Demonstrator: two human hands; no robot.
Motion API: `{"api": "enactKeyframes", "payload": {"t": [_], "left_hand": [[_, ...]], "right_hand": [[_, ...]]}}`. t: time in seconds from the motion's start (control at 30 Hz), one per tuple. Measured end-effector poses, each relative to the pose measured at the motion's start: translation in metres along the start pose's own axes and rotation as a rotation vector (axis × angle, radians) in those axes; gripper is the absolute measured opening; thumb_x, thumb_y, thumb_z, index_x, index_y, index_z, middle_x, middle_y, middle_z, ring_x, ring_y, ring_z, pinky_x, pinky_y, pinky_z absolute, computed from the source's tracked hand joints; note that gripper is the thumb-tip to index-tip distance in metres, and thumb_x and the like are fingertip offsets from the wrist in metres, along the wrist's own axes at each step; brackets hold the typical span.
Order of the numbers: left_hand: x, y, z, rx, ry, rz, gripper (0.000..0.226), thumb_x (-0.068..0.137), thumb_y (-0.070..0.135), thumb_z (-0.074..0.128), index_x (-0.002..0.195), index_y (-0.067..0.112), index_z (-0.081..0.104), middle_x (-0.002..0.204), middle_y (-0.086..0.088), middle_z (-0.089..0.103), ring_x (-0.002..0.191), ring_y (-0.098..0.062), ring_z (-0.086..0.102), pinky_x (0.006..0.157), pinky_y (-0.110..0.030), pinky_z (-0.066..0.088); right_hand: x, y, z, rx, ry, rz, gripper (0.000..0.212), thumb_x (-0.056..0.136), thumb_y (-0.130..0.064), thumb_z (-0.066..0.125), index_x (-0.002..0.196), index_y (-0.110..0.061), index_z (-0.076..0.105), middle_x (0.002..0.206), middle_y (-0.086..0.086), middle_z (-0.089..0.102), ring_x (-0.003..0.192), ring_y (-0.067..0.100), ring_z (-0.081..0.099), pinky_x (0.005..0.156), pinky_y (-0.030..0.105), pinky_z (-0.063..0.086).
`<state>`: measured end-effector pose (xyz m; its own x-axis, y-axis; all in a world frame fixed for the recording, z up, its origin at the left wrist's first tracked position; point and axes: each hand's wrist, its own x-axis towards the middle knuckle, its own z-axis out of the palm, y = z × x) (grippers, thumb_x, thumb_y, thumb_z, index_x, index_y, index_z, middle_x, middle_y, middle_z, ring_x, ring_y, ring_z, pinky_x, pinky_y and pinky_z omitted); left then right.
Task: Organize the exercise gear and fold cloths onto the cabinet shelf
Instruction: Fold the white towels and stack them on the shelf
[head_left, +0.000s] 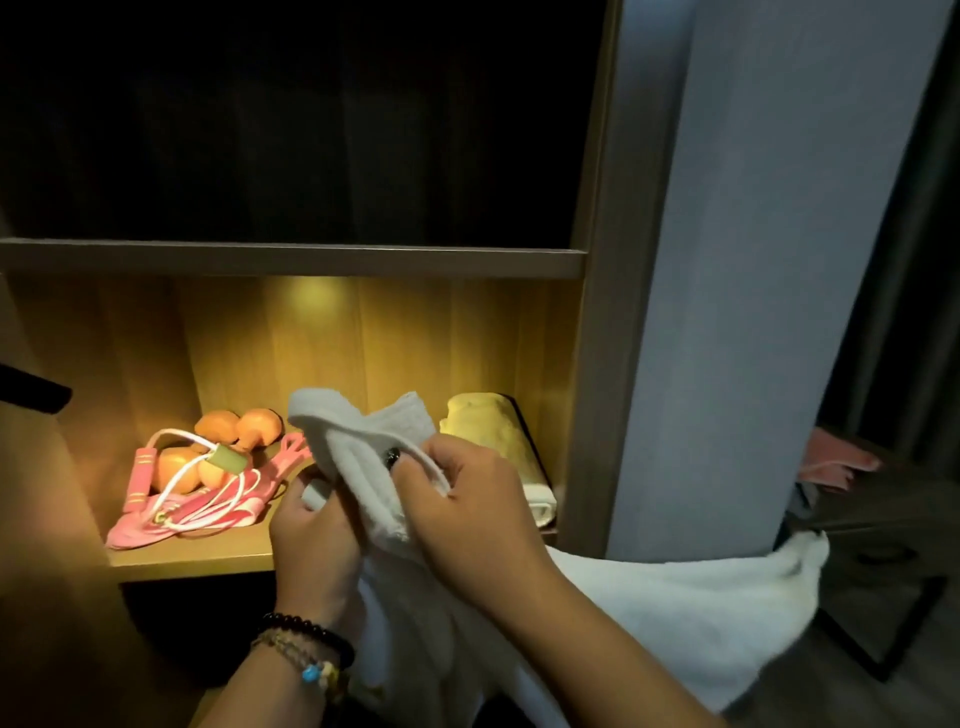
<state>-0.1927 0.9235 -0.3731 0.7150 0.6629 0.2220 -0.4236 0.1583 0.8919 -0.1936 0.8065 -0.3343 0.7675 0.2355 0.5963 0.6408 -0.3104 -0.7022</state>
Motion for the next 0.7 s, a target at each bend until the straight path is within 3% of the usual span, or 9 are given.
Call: {"api": "enactKeyframes", "payload": {"t": [0.1, 0.2, 0.3, 0.4, 0.53, 0.63, 0.7], "left_hand": [[-0.005, 0.007, 0.004, -0.057, -0.004, 0.014, 0.013, 0.09, 0.0, 0.054, 0.086, 0.01, 0.062, 0.079, -0.002, 0.067, 0.077, -0.013, 0.062, 0.067, -0.026, 0.052], [-0.004, 0.006, 0.005, -0.08, -0.001, 0.02, 0.011, 0.089, 0.004, 0.054, 0.084, 0.012, 0.058, 0.08, -0.009, 0.059, 0.078, -0.021, 0.058, 0.068, -0.034, 0.047], [0.0, 0.002, 0.017, -0.097, -0.013, 0.012, 0.008, 0.088, 0.015, 0.064, 0.09, 0.012, 0.057, 0.084, -0.01, 0.056, 0.077, -0.023, 0.056, 0.07, -0.039, 0.046], [0.003, -0.009, 0.027, -0.072, -0.015, -0.012, 0.012, 0.087, 0.018, 0.067, 0.089, 0.012, 0.056, 0.085, -0.009, 0.055, 0.076, -0.022, 0.054, 0.07, -0.039, 0.046], [0.013, -0.018, 0.031, -0.067, 0.051, -0.056, 0.019, 0.085, 0.01, 0.06, 0.07, 0.019, 0.051, 0.074, -0.006, 0.053, 0.071, -0.019, 0.055, 0.063, -0.031, 0.046], [0.026, -0.018, 0.031, -0.073, 0.077, -0.059, 0.026, 0.084, 0.01, 0.063, 0.064, 0.022, 0.052, 0.064, 0.002, 0.061, 0.062, -0.016, 0.062, 0.052, -0.023, 0.05], [0.028, -0.023, 0.033, -0.043, 0.066, -0.07, 0.025, 0.083, 0.013, 0.066, 0.064, 0.021, 0.052, 0.066, 0.002, 0.061, 0.064, -0.017, 0.062, 0.052, -0.022, 0.051]], "right_hand": [[-0.011, -0.002, -0.013, 0.033, 0.014, -0.039, 0.04, 0.084, -0.055, 0.049, 0.062, -0.022, 0.041, 0.055, -0.006, 0.042, 0.059, 0.014, 0.041, 0.058, 0.041, 0.038], [-0.026, 0.017, -0.028, 0.007, -0.088, 0.011, 0.045, 0.069, -0.071, 0.06, 0.083, -0.03, 0.052, 0.069, -0.012, 0.055, 0.066, 0.006, 0.05, 0.061, 0.031, 0.041], [-0.032, 0.052, -0.037, -0.061, -0.102, 0.087, 0.052, 0.062, -0.058, 0.079, 0.098, -0.028, 0.055, 0.084, -0.012, 0.063, 0.078, 0.005, 0.058, 0.067, 0.025, 0.045], [-0.03, 0.089, -0.041, -0.092, -0.038, 0.101, 0.035, 0.071, -0.036, 0.08, 0.098, -0.027, 0.059, 0.083, -0.018, 0.063, 0.079, 0.001, 0.057, 0.063, 0.015, 0.041], [-0.041, 0.146, -0.044, -0.311, -0.229, 0.148, 0.027, 0.071, -0.025, 0.06, 0.097, -0.024, 0.053, 0.092, -0.008, 0.059, 0.082, 0.018, 0.056, 0.067, 0.036, 0.047], [-0.06, 0.189, -0.055, -0.397, -0.277, 0.352, 0.022, 0.075, -0.024, 0.059, 0.096, -0.018, 0.054, 0.094, -0.001, 0.058, 0.086, 0.025, 0.058, 0.072, 0.037, 0.048], [-0.072, 0.212, -0.065, -0.416, -0.245, 0.488, 0.021, 0.08, -0.022, 0.06, 0.099, -0.013, 0.057, 0.096, 0.005, 0.061, 0.089, 0.027, 0.06, 0.075, 0.036, 0.049]]}}
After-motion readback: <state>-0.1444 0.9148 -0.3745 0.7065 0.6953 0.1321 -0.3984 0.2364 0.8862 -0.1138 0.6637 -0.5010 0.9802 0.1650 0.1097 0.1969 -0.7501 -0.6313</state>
